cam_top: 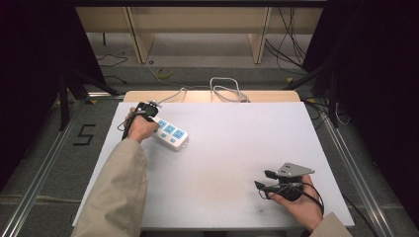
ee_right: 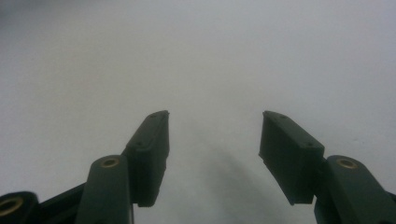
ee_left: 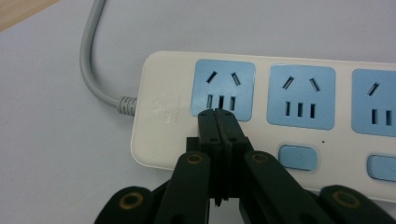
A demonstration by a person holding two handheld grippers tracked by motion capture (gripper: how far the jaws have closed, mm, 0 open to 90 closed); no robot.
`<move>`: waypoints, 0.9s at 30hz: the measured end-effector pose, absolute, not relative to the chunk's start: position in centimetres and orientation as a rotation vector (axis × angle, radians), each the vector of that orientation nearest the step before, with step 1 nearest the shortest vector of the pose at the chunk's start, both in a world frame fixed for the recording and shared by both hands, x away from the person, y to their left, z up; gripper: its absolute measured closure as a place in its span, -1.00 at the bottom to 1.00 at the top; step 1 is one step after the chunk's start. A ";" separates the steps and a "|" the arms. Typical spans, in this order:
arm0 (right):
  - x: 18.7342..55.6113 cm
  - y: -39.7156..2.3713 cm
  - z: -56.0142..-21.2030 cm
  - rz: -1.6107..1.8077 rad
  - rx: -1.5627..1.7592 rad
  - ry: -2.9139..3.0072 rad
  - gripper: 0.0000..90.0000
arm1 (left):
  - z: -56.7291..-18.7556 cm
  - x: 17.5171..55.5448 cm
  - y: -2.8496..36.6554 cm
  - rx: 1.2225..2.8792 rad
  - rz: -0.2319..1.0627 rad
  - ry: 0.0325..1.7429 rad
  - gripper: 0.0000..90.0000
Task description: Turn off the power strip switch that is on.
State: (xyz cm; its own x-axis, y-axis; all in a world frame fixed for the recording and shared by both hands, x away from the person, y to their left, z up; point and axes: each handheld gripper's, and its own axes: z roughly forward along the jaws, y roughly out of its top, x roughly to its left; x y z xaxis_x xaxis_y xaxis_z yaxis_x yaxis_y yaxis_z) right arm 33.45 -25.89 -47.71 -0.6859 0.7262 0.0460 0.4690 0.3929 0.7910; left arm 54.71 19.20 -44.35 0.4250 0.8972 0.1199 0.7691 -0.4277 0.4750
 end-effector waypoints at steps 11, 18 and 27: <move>33.5 -25.9 -47.7 1.183 1.044 2.346 -0.04 | -44.1 54.5 19.4 2.314 0.531 1.412 1.00; 33.4 -25.9 -47.7 1.186 1.042 2.344 -0.04 | -43.9 54.1 19.6 2.284 0.524 1.413 1.00; 33.5 -25.9 -47.7 1.184 1.035 2.343 -0.04 | -42.8 53.3 19.8 2.246 0.546 1.381 0.99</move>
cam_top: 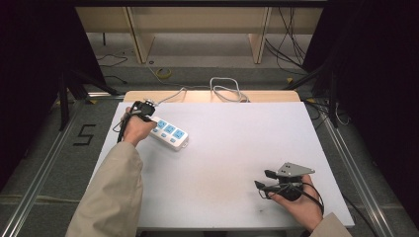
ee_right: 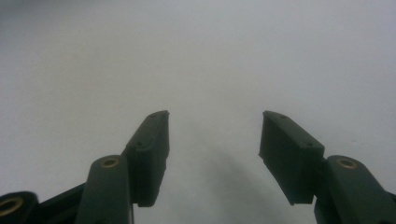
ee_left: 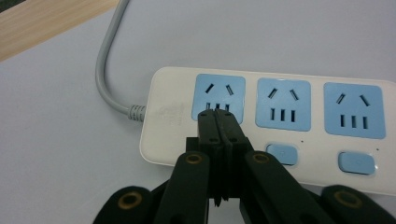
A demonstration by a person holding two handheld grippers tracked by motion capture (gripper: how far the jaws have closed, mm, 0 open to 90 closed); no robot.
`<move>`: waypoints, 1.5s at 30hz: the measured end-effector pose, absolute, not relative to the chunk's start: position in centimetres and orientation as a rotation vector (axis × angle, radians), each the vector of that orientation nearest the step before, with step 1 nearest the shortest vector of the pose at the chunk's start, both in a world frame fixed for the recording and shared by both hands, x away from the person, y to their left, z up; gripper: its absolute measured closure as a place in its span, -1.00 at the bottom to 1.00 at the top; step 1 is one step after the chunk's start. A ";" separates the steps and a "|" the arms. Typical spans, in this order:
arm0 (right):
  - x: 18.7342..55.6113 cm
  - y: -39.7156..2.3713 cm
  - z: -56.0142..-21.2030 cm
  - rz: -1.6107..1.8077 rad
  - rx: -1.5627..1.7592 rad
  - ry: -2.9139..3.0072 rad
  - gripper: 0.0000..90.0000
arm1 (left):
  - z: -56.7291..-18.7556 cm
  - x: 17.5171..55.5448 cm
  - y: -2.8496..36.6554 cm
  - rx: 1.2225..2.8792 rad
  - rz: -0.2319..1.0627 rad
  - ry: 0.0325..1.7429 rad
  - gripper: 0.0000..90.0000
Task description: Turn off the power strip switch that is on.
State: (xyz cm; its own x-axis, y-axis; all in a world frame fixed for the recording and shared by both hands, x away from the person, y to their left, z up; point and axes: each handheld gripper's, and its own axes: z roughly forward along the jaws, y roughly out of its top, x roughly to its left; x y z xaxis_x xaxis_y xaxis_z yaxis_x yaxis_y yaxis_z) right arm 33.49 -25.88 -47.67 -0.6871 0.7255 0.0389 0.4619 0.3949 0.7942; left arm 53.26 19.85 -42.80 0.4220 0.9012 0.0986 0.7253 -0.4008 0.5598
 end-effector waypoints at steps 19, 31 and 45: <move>33.5 -25.9 -47.6 1.182 1.049 2.339 -0.04 | -41.5 50.9 20.9 2.169 0.543 1.368 0.52; 33.5 -25.9 -47.7 1.176 1.047 2.345 -0.04 | -41.7 49.5 21.6 2.121 0.532 1.401 0.14; 33.6 -25.9 -47.6 1.178 1.048 2.342 -0.04 | -42.0 47.7 21.6 2.124 0.501 1.358 -0.08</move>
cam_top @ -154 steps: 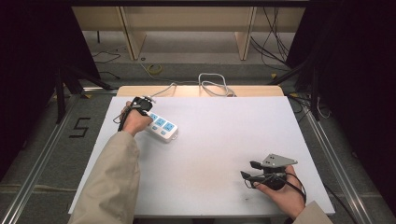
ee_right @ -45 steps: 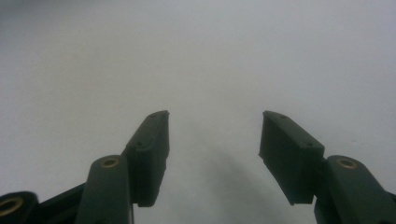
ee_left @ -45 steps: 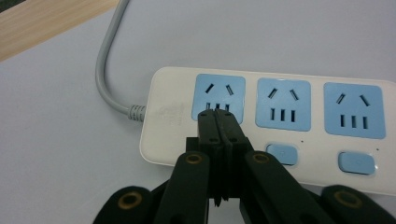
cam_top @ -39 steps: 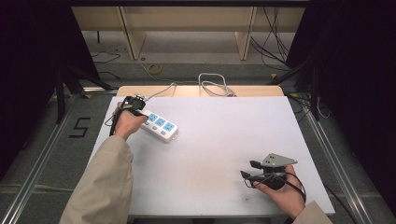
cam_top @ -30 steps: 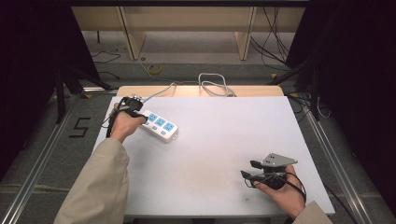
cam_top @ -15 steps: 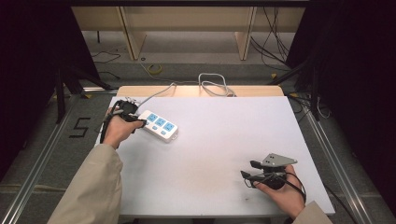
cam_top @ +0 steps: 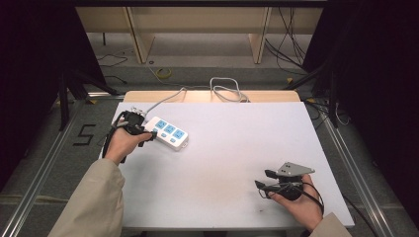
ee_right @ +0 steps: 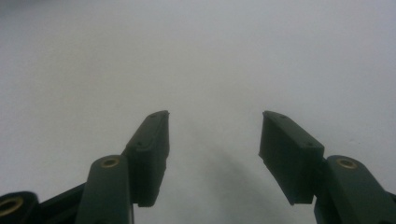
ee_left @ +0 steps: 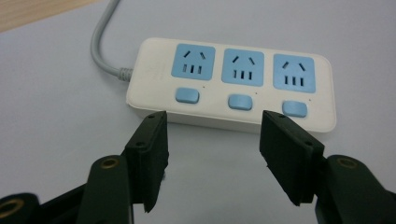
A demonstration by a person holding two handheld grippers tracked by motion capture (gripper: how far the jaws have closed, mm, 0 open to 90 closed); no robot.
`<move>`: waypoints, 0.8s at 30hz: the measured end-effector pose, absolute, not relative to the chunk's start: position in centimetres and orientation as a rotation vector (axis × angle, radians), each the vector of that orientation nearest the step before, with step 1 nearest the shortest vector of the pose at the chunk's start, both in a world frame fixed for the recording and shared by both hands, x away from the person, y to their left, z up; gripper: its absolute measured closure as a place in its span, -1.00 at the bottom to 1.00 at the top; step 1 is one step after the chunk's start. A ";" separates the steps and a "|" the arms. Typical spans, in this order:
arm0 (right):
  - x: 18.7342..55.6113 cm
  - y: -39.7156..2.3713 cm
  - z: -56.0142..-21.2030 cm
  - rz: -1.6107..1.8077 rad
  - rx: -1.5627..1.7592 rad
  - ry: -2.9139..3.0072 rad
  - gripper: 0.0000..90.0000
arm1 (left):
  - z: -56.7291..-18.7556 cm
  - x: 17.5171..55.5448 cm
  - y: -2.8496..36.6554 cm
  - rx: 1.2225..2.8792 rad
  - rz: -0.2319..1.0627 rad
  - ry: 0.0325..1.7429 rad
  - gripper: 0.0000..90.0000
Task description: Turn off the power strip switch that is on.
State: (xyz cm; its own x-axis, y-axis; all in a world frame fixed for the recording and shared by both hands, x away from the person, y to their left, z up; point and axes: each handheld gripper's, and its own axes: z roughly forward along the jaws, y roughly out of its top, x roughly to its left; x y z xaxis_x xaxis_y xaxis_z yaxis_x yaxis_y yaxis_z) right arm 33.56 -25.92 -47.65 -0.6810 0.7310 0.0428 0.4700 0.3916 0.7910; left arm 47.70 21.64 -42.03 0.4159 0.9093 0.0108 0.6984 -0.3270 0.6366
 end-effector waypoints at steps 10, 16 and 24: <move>33.6 -25.9 -47.6 1.178 1.048 2.343 -0.04 | -42.4 46.5 21.6 2.125 0.511 1.325 -0.14; 33.6 -26.0 -47.6 1.179 1.048 2.343 -0.04 | -42.6 45.8 21.4 2.113 0.519 1.298 -0.19; 33.6 -25.9 -47.7 1.179 1.047 2.344 -0.04 | -42.9 44.4 21.1 2.109 0.527 1.262 -0.25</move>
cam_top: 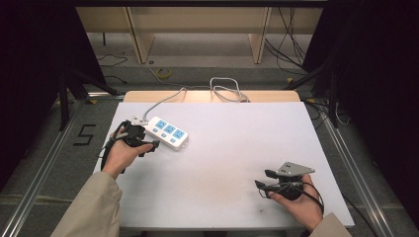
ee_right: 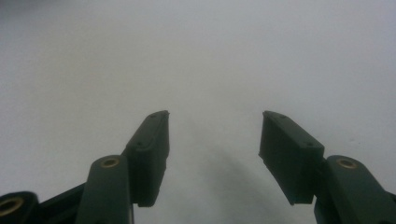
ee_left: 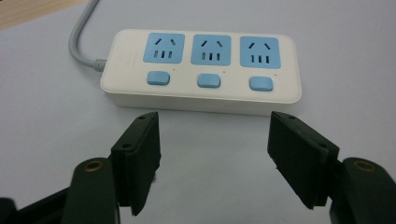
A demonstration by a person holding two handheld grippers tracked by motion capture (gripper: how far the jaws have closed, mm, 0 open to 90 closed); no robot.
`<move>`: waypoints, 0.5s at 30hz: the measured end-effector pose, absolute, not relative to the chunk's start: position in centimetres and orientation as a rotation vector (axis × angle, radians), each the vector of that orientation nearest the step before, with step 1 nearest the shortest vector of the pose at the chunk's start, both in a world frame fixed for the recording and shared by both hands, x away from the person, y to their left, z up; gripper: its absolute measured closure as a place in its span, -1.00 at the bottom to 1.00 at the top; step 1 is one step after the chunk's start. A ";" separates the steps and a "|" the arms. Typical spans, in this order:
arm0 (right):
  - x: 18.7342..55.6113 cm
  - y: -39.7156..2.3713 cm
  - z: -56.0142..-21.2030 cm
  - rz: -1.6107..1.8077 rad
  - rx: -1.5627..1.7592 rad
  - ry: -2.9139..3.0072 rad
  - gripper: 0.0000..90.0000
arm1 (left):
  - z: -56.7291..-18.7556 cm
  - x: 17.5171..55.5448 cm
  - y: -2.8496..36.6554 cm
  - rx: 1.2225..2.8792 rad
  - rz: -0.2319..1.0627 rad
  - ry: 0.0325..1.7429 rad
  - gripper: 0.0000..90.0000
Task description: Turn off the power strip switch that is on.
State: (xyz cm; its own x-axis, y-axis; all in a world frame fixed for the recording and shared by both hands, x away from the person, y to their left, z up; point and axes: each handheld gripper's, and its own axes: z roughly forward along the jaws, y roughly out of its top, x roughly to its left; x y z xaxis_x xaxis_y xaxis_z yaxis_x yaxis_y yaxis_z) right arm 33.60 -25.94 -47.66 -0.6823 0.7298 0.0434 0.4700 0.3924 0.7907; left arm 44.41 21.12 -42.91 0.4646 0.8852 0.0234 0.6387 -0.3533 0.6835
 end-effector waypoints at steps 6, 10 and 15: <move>33.6 -25.9 -47.7 1.178 1.049 2.345 -0.04 | -43.5 43.0 20.6 2.119 0.543 1.202 -0.29; 33.6 -26.0 -47.7 1.178 1.047 2.344 -0.04 | -44.1 41.9 20.3 2.117 0.532 1.175 -0.31; 33.6 -25.9 -47.7 1.177 1.051 2.346 -0.04 | -44.9 40.5 20.0 2.094 0.537 1.155 -0.34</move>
State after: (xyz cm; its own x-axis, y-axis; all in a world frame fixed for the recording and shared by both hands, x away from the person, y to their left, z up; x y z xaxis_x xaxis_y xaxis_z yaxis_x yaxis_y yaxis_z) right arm 33.59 -25.88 -47.68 -0.6818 0.7301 0.0455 0.4730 0.3925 0.7888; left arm 40.48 20.05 -44.89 0.5217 0.8526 0.0318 0.5734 -0.3780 0.7269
